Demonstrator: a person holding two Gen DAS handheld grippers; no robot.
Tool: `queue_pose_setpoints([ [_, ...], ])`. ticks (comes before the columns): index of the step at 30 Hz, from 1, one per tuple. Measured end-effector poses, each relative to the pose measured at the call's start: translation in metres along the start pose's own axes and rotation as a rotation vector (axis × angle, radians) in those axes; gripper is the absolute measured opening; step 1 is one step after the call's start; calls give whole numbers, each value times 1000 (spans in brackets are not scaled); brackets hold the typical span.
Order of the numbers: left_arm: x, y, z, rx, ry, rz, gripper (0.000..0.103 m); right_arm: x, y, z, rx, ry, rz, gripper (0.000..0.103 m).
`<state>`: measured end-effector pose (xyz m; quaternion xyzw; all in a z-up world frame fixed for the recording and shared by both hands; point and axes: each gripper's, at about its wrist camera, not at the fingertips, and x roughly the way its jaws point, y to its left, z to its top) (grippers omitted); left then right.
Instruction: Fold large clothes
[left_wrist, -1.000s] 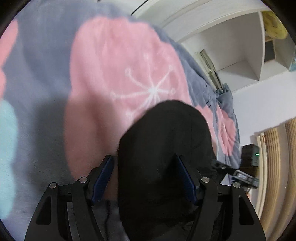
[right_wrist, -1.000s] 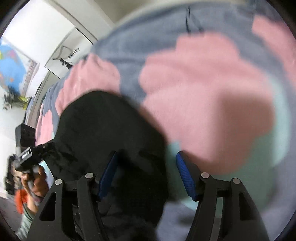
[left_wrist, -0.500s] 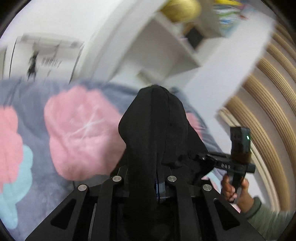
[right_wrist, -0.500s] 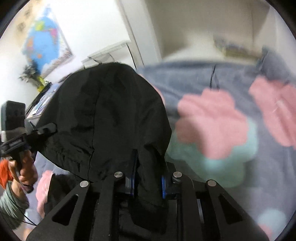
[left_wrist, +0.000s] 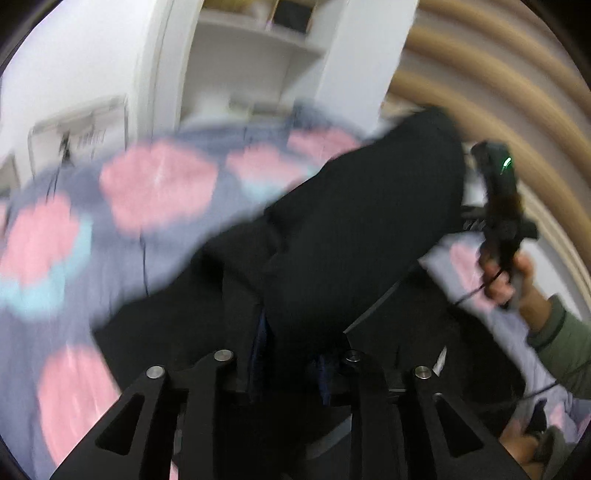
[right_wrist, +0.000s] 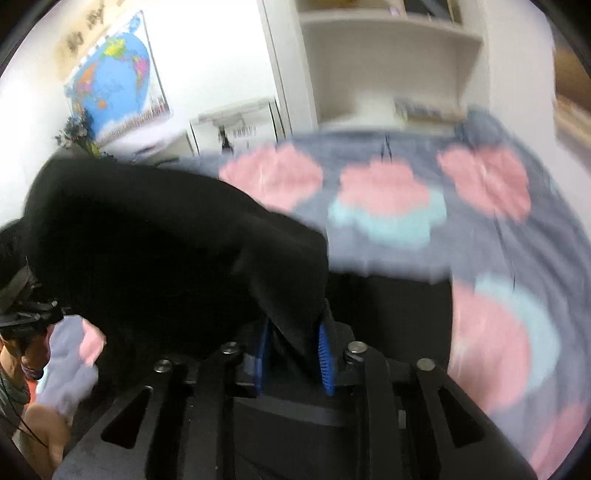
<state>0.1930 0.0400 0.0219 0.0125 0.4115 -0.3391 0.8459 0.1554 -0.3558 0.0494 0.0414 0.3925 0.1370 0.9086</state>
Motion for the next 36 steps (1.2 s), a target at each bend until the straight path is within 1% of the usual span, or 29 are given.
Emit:
queue_pose_setpoints([
  [2,3,8,-29,-61,78,16,26,2,-4,-24,34,74,-27,32],
  [3,2,13,-37,-93,90,24,26,3,-8,-30,58,99,-35,32],
  [4,-4,18,-43,-143,88,25,26,-1,-12,-40,86,116,-46,32],
  [5,-10,19,-43,-170,73,16,26,-10,-16,-47,118,119,-55,32],
  [6,-16,19,-38,-191,52,20,26,-16,-18,-49,132,115,-59,33],
  [8,-22,12,-18,-191,1,40,26,-34,-16,-44,151,92,-65,33],
  [10,-23,1,2,-190,-49,3,26,-52,-7,-31,138,61,-81,33],
  [11,-23,-6,12,-189,-63,-4,26,-59,-1,-22,128,49,-95,37],
  [12,-23,-11,20,-184,-82,-16,26,-66,3,-16,120,39,-105,43],
  [13,-25,-14,25,-180,-99,-33,26,-72,10,-9,104,29,-115,46],
  [14,-27,-15,28,-180,-111,-50,26,-77,15,-3,86,19,-135,47],
  [16,-43,-18,25,-182,-129,-124,26,-94,25,4,56,1,-168,47],
  [17,-55,-18,22,-168,-148,-170,29,-102,27,7,50,-13,-166,47],
  [18,-67,-18,20,-153,-166,-190,38,-112,30,10,49,-34,-162,48],
  [19,-77,-16,22,-146,-187,-186,45,-118,31,15,53,-53,-163,48],
  [20,-86,-15,22,-151,-219,-173,56,-121,32,21,63,-70,-164,48],
  [21,-93,-11,26,-168,-264,-163,61,-123,33,29,80,-88,-152,49],
  [22,-94,-5,31,-193,-294,-177,61,-122,34,35,91,-95,-141,49],
  [23,-90,0,38,-215,-297,-195,61,-116,35,45,118,-97,-122,49],
  [24,-80,6,47,-248,-282,-202,61,-109,37,53,142,-84,-120,51],
  [25,-71,8,54,-267,-263,-184,61,-102,36,58,158,-66,-122,51],
  [26,-61,10,60,-278,-250,-168,61,-88,34,63,190,-23,-111,51],
  [27,-53,11,65,-283,-248,-169,61,-78,33,65,212,12,-93,51],
  [29,-41,10,65,-292,-219,-153,61,-61,26,58,265,80,-79,52],
  [31,-37,6,54,-273,-217,-150,61,-55,21,44,318,110,-25,53],
  [32,-36,6,48,-272,-213,-146,61,-52,19,36,355,133,14,60],
  [33,-32,6,41,-273,-208,-141,61,-48,18,33,372,145,25,71],
  [35,-26,8,25,-279,-217,-142,61,-38,16,28,425,176,37,79],
  [36,-22,9,20,-287,-208,-141,61,-32,16,28,454,192,59,79],
])
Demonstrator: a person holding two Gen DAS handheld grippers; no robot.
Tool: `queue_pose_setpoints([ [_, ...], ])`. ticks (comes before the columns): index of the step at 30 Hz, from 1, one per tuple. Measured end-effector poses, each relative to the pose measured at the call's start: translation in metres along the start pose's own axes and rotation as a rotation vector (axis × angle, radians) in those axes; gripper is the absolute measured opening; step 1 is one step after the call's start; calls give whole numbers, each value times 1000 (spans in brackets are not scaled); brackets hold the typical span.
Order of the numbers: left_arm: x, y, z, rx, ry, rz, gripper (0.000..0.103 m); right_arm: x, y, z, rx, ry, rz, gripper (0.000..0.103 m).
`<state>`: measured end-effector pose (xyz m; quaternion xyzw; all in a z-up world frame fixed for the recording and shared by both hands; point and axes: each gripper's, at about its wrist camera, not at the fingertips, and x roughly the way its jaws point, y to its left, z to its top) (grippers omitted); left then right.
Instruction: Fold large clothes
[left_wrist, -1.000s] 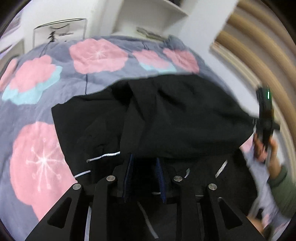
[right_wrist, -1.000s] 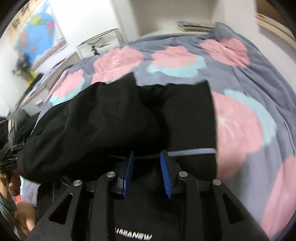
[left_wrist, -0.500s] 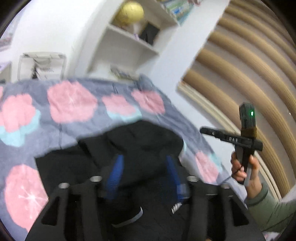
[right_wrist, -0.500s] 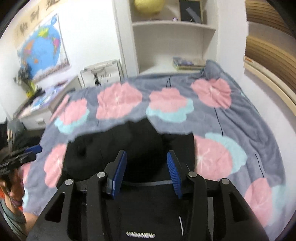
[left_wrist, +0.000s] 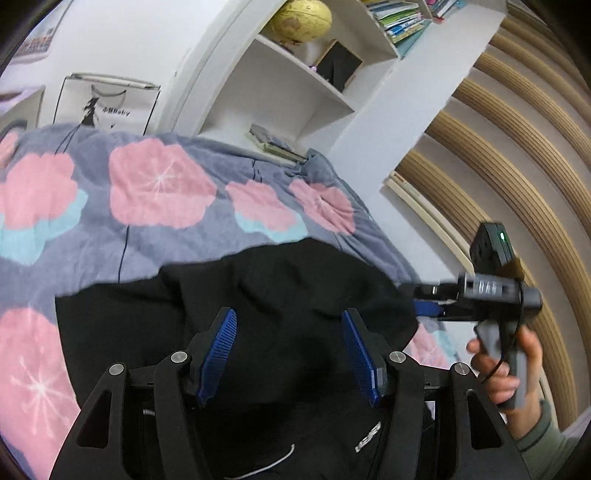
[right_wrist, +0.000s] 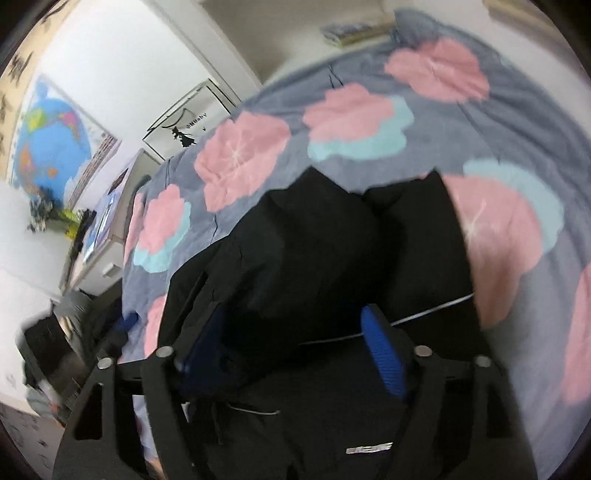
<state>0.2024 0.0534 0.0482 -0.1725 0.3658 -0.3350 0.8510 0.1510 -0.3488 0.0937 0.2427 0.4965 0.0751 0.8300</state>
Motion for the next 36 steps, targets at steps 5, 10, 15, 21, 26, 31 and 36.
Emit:
queue_pose_setpoints([
  [5,1,14,-2,-43,7,-10,61,37,10,1,32,120,23,74],
  [10,-14,17,4,-49,-49,-27,61,38,56,-26,-175,118,-55,36],
  [15,-3,14,0,-30,-16,-53,62,34,71,-78,-300,86,-62,36],
  [21,107,30,-61,12,403,112,69,123,-6,-94,-134,302,-126,43],
  [26,107,31,-56,11,409,119,68,85,3,-88,-132,240,-117,54],
  [31,47,11,-22,28,246,55,66,13,67,-73,-322,-14,-204,63],
  [36,37,34,-18,-83,159,34,67,31,101,-53,-356,-172,-298,70],
])
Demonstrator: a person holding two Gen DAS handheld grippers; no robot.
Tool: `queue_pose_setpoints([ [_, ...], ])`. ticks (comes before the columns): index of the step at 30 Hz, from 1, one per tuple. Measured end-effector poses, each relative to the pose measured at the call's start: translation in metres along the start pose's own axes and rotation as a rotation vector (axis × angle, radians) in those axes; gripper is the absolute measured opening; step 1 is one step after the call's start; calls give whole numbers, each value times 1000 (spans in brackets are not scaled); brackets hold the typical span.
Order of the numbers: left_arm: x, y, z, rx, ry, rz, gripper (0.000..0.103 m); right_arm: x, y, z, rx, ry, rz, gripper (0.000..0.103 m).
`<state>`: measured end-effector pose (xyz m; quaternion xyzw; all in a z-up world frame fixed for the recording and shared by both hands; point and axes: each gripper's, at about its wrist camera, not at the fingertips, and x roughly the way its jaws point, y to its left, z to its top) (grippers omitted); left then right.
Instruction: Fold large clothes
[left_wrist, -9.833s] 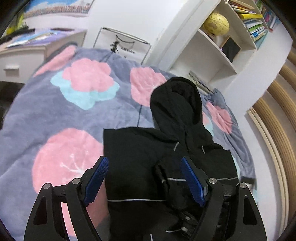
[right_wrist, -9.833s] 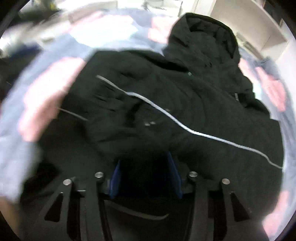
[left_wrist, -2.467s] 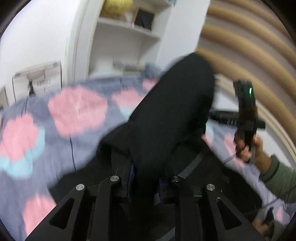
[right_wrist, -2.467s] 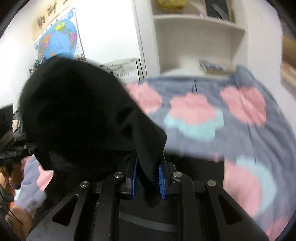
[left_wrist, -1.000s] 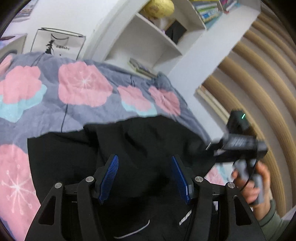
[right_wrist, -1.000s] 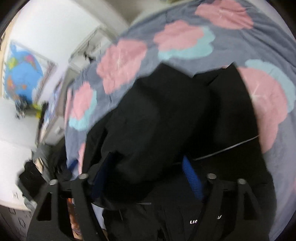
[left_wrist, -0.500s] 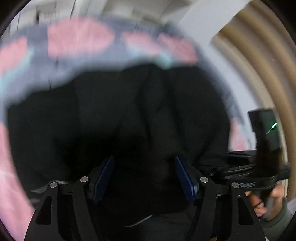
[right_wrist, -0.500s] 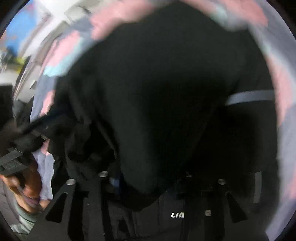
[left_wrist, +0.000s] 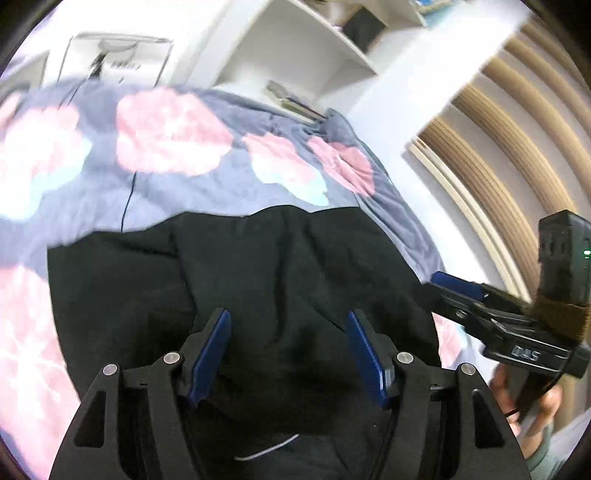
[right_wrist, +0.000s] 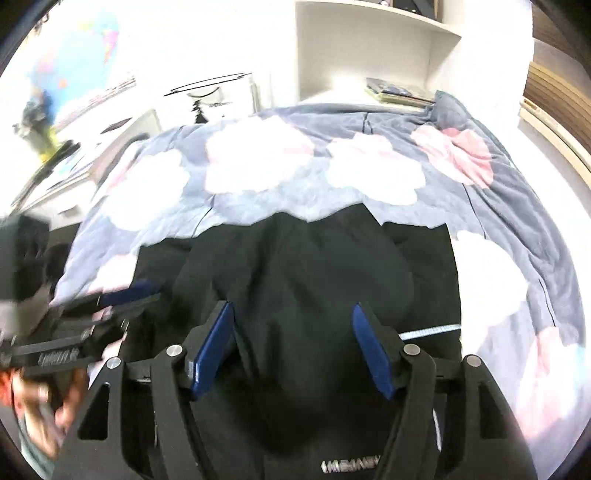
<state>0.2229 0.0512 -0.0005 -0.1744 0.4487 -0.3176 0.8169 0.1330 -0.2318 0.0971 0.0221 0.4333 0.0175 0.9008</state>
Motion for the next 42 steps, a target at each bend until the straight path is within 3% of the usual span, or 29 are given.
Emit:
queue_pose_setpoints([
  [2,23,19,-11,-60,74,45,67,31,6,3,22,45,-37,69],
  [4,53,37,-25,-92,180,80,64,66,9,-10,19,139,-101,57],
  [6,66,35,-26,-29,207,112,64,100,8,-30,17,261,-144,54],
  [8,73,28,-28,22,219,152,65,123,6,-52,42,314,-170,54],
  [11,73,20,-31,86,207,186,65,115,7,-55,102,284,-159,56],
  [16,57,24,-19,55,183,121,65,87,8,-45,171,319,-124,56],
  [18,39,23,-12,-8,159,73,65,57,14,-36,183,257,-109,56],
  [21,6,19,-2,-75,58,-65,65,11,25,-23,201,128,-48,56],
  [24,6,12,-2,-63,77,-92,65,-1,37,-22,178,98,-45,56],
  [26,20,12,-12,-36,145,-66,65,18,32,-34,157,138,-61,56],
  [30,63,7,-36,33,253,60,65,101,9,-78,194,355,-98,56],
  [31,75,9,-42,26,268,76,65,114,3,-87,200,365,-86,56],
  [36,83,-15,-60,174,221,233,66,120,-1,-94,150,323,-39,60],
  [39,75,-17,-66,152,172,238,65,118,-5,-94,125,320,10,60],
  [42,44,-27,-76,67,118,241,66,107,-17,-97,113,299,87,61],
])
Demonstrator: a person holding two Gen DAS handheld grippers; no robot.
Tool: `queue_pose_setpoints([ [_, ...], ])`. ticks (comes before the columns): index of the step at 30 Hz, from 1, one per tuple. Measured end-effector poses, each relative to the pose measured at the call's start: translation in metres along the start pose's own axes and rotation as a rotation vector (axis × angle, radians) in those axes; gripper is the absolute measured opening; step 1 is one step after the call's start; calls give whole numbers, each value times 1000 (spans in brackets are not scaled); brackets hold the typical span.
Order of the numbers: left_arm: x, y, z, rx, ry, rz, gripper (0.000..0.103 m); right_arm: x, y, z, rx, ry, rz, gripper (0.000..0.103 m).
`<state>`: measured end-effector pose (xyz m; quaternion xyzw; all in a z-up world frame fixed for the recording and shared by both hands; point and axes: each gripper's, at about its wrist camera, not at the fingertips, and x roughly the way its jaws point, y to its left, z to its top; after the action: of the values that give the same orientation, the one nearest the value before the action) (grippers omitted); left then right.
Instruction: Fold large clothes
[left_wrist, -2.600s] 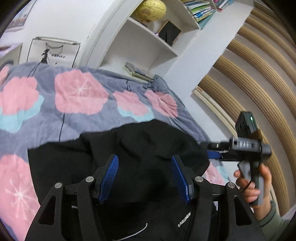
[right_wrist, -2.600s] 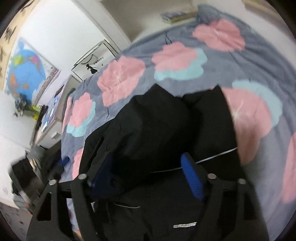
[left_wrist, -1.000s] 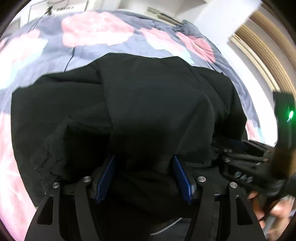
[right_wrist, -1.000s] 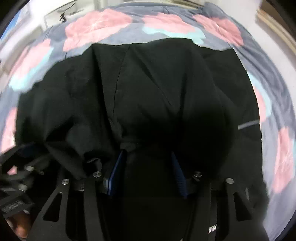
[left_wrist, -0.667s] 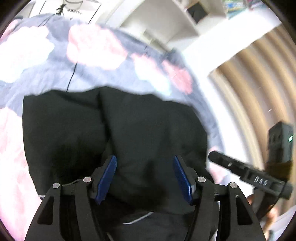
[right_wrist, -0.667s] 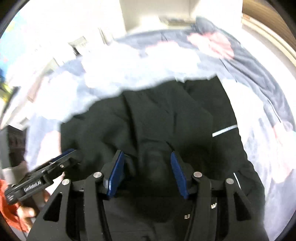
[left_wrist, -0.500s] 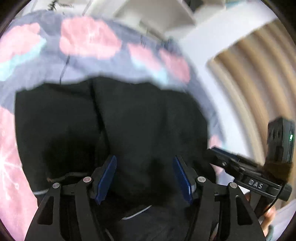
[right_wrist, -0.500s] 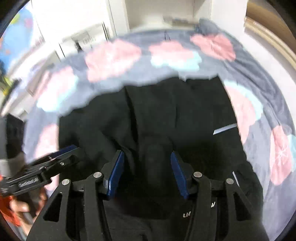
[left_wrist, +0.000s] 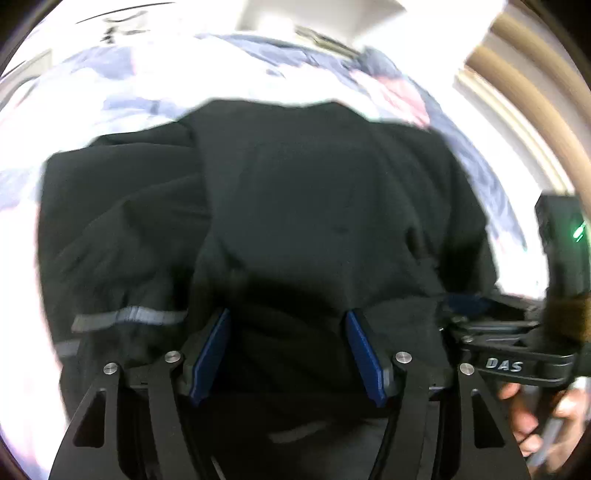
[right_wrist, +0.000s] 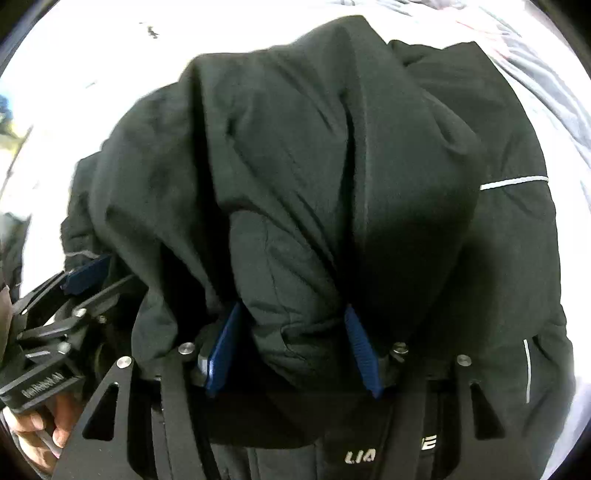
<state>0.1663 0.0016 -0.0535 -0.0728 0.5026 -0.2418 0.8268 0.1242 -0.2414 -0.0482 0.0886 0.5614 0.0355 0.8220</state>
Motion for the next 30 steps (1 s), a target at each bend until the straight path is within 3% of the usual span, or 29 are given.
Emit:
queue_pose_setpoints([
  [5,-62,-5,-39,-81,-46,-33,66,-57,-24,-29,-38,-50,99,61],
  [9,-103,2,-74,-108,-54,41,66,-103,-55,-50,-72,-119,36,69],
  [12,-121,17,-90,-141,-16,87,66,-122,-96,-64,-51,-118,-26,70],
  [15,-121,32,-102,-232,63,138,66,-130,-138,-74,11,-73,-69,70],
  [19,-122,61,-123,-394,144,136,66,-120,-182,-89,87,-16,-113,70],
  [24,-109,71,-136,-429,217,203,66,-108,-226,-113,171,57,-101,71],
  [28,-86,82,-152,-500,354,149,65,-92,-233,-125,170,125,-144,70],
  [30,-86,78,-156,-481,362,128,65,-89,-235,-133,155,151,-133,70],
])
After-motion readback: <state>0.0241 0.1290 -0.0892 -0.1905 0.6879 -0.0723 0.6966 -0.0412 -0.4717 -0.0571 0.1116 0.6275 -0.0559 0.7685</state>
